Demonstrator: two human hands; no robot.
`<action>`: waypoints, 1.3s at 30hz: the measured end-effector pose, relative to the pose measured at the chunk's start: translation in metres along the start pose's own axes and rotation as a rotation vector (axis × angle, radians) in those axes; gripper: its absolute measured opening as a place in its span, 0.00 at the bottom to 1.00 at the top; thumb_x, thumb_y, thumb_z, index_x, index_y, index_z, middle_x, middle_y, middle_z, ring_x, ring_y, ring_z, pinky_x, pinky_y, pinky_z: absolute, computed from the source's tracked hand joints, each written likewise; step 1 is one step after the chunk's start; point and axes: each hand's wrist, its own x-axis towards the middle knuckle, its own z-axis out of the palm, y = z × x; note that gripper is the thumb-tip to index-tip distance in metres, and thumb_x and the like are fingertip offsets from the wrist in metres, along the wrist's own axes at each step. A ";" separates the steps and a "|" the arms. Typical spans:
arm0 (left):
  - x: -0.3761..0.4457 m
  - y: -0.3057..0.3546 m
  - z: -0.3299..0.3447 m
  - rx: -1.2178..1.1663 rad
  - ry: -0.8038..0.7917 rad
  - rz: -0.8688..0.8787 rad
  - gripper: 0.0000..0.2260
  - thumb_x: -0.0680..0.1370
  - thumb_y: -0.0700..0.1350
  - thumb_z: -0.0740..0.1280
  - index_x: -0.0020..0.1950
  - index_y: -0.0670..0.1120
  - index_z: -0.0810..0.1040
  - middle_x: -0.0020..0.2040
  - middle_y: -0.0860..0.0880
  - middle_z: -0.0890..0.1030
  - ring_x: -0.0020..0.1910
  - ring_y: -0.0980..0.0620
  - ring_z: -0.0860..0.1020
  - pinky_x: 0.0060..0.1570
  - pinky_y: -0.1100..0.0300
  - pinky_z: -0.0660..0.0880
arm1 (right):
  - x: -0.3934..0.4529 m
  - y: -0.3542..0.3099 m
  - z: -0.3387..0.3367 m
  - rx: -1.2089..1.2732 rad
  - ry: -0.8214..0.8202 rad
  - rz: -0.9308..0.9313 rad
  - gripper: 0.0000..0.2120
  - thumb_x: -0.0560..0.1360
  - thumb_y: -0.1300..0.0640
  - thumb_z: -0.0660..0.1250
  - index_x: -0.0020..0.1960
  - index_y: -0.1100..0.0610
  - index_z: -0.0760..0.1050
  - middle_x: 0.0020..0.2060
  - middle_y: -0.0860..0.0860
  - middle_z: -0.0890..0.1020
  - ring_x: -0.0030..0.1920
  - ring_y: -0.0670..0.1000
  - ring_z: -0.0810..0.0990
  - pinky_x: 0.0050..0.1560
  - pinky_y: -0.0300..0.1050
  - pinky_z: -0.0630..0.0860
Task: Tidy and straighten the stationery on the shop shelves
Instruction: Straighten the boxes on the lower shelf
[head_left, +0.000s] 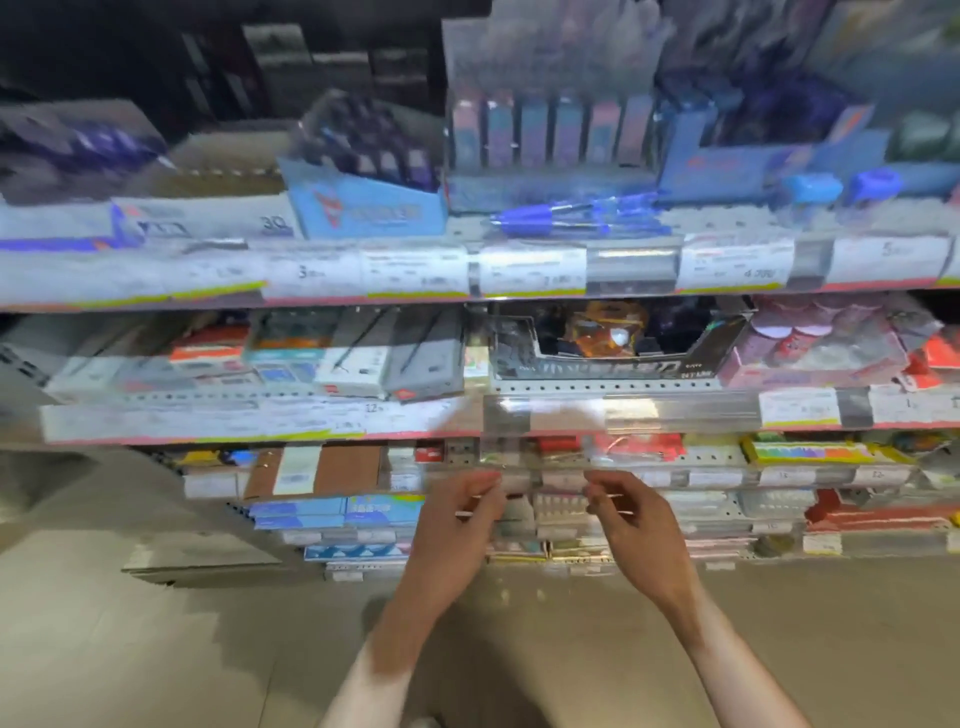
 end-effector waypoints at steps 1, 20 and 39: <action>0.003 0.000 -0.014 -0.006 -0.015 0.018 0.06 0.78 0.50 0.70 0.54 0.59 0.80 0.51 0.58 0.84 0.50 0.57 0.82 0.56 0.52 0.78 | -0.003 -0.011 0.008 -0.001 0.012 -0.002 0.07 0.80 0.55 0.66 0.55 0.47 0.80 0.44 0.44 0.85 0.46 0.44 0.84 0.48 0.43 0.79; 0.048 0.033 -0.145 -0.047 0.038 0.057 0.04 0.79 0.46 0.67 0.48 0.53 0.82 0.44 0.53 0.85 0.41 0.58 0.82 0.50 0.54 0.81 | 0.024 -0.166 0.108 -0.028 0.235 -0.085 0.09 0.80 0.48 0.64 0.57 0.50 0.74 0.39 0.45 0.82 0.39 0.47 0.82 0.46 0.50 0.79; 0.048 0.056 -0.105 -0.289 0.098 -0.040 0.06 0.78 0.50 0.69 0.52 0.49 0.82 0.44 0.55 0.87 0.42 0.57 0.84 0.37 0.64 0.76 | 0.030 -0.166 0.097 0.388 0.090 0.077 0.08 0.79 0.55 0.67 0.59 0.49 0.77 0.31 0.51 0.79 0.39 0.52 0.84 0.48 0.46 0.80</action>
